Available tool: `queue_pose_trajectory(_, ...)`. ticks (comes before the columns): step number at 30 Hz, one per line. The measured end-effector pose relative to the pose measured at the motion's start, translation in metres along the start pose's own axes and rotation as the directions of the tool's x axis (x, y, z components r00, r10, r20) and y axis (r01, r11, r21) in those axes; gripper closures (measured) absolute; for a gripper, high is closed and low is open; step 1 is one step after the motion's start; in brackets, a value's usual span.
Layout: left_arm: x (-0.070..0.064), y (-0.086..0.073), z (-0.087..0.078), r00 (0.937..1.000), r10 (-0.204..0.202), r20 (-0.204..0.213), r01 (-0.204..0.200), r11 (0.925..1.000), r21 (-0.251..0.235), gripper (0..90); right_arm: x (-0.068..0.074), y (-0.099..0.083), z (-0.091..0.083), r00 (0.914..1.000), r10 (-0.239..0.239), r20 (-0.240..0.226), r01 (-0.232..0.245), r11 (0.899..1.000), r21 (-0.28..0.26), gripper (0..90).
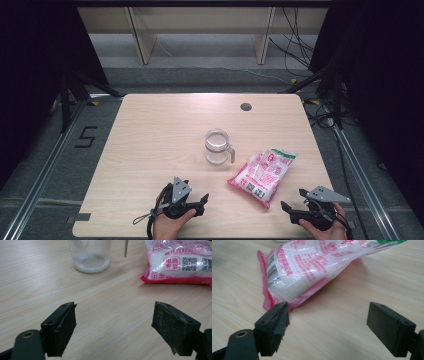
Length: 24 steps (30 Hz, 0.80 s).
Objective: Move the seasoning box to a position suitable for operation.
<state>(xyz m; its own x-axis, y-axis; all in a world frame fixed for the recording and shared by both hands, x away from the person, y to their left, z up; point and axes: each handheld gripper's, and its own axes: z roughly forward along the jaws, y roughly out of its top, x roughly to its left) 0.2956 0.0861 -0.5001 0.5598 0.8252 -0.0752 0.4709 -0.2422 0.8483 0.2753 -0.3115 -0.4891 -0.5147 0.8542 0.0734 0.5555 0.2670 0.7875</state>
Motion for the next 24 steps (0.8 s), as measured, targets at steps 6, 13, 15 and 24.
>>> queue_pose_trajectory(6, -0.001, 0.002, 0.004, 0.9998, 0.014, 0.014, -0.014, 0.9999, -0.001, 20.9, 0.001, 0.0, -0.001, 0.9999, 0.013, -0.006, -0.013, 1.0, 0.001, 18.8)
queue_pose_trajectory(13, 0.001, 0.01, 0.009, 0.9995, 0.012, 0.031, -0.011, 0.9998, -0.018, 25.0, 0.0, 0.0, -0.001, 0.9999, 0.013, -0.007, -0.013, 1.0, -0.001, 18.8)
queue_pose_trajectory(15, 0.001, 0.012, 0.012, 0.999, 0.005, 0.045, -0.004, 0.9993, -0.036, 29.5, -0.001, 0.0, 0.0, 1.0, 0.003, -0.001, -0.003, 1.0, -0.003, 18.8)
queue_pose_trajectory(24, 0.001, 0.031, 0.031, 0.9936, 0.047, 0.103, -0.04, 0.9971, -0.065, 46.1, -0.001, 0.0, -0.001, 0.9999, -0.008, 0.009, 0.008, 1.0, -0.007, 18.8)
